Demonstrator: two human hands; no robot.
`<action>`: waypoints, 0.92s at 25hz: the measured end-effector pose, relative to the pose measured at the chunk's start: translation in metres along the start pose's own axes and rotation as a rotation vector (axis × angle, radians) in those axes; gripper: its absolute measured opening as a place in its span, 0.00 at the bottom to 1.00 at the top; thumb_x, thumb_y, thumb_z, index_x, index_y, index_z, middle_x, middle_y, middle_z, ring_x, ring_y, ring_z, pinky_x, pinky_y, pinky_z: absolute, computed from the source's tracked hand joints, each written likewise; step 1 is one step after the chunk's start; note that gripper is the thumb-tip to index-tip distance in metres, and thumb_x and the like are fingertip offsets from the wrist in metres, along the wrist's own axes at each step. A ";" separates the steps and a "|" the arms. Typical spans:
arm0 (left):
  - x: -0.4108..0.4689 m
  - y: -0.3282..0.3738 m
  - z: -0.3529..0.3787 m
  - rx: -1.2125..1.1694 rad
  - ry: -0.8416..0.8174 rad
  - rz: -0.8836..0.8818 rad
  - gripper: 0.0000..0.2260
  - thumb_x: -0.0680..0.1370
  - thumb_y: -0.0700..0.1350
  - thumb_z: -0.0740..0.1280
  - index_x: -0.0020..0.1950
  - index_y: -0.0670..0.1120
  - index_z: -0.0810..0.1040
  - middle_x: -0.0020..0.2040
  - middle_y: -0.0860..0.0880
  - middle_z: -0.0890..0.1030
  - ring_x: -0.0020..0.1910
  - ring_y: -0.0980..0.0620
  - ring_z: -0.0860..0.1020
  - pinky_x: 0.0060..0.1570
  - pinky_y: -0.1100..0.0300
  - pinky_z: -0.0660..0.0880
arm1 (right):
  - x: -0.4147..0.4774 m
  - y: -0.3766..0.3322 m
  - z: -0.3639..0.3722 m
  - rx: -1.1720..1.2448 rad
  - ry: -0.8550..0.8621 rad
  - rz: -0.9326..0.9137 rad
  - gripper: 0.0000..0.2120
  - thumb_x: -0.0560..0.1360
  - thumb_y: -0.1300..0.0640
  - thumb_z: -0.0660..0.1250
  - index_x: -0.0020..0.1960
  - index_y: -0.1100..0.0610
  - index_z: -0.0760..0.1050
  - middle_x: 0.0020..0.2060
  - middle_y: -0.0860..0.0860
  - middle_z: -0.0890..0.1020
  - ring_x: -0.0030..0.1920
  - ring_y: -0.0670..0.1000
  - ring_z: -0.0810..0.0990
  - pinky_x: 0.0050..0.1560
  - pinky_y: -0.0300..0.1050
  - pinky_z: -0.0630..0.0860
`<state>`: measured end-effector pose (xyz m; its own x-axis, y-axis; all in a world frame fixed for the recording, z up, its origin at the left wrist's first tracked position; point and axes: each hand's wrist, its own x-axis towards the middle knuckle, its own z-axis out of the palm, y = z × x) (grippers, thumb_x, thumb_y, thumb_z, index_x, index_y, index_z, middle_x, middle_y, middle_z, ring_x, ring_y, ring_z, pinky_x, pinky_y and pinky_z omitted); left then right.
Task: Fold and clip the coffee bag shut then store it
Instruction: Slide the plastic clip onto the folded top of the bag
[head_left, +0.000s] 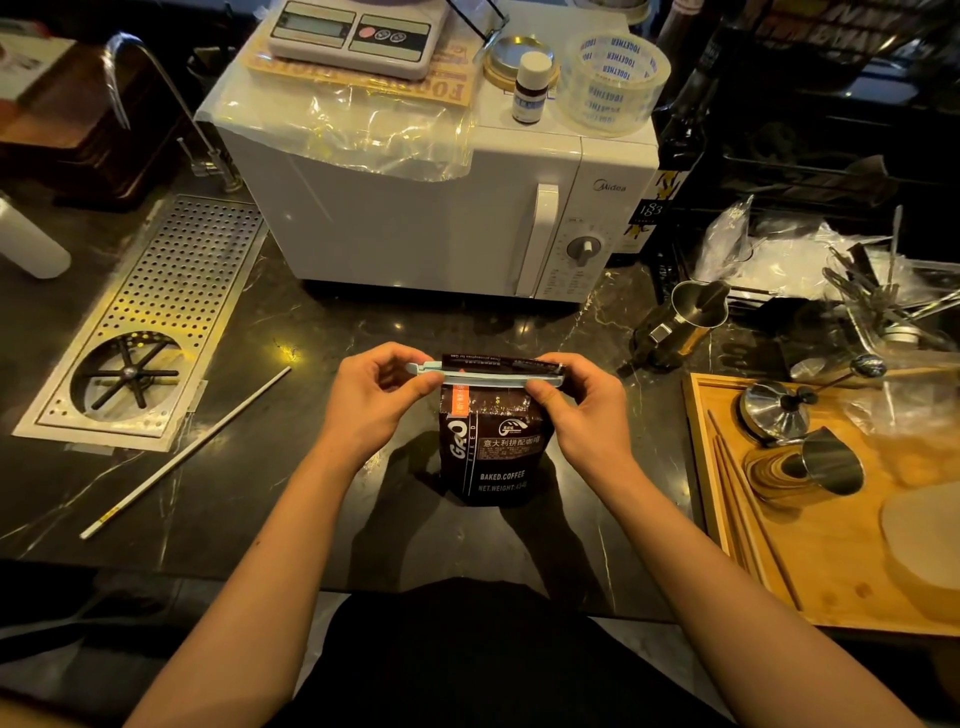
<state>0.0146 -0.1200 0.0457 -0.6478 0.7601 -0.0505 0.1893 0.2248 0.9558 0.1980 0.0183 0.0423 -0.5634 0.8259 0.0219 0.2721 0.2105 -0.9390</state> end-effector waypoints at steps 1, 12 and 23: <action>0.001 0.000 -0.001 0.017 -0.007 0.005 0.07 0.73 0.42 0.74 0.48 0.49 0.81 0.47 0.51 0.84 0.48 0.52 0.83 0.50 0.59 0.80 | 0.000 0.000 0.000 0.001 0.002 0.003 0.11 0.73 0.64 0.71 0.54 0.55 0.80 0.47 0.51 0.84 0.50 0.50 0.83 0.53 0.51 0.82; 0.010 0.008 -0.012 0.355 -0.115 0.174 0.07 0.74 0.48 0.73 0.47 0.46 0.81 0.40 0.51 0.82 0.42 0.55 0.80 0.40 0.72 0.73 | -0.002 0.001 0.000 0.001 0.000 0.006 0.11 0.74 0.63 0.71 0.56 0.57 0.79 0.47 0.50 0.84 0.51 0.48 0.83 0.53 0.49 0.82; 0.036 0.034 -0.033 0.938 -0.655 0.370 0.12 0.80 0.59 0.57 0.51 0.53 0.73 0.44 0.56 0.76 0.43 0.57 0.75 0.43 0.51 0.78 | -0.002 0.003 -0.004 -0.045 -0.059 -0.045 0.11 0.74 0.62 0.71 0.55 0.57 0.79 0.46 0.51 0.84 0.50 0.50 0.83 0.53 0.53 0.81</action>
<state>-0.0268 -0.1056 0.0859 0.0056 0.9765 -0.2153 0.9239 0.0773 0.3747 0.2031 0.0192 0.0413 -0.6206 0.7830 0.0423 0.2792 0.2711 -0.9212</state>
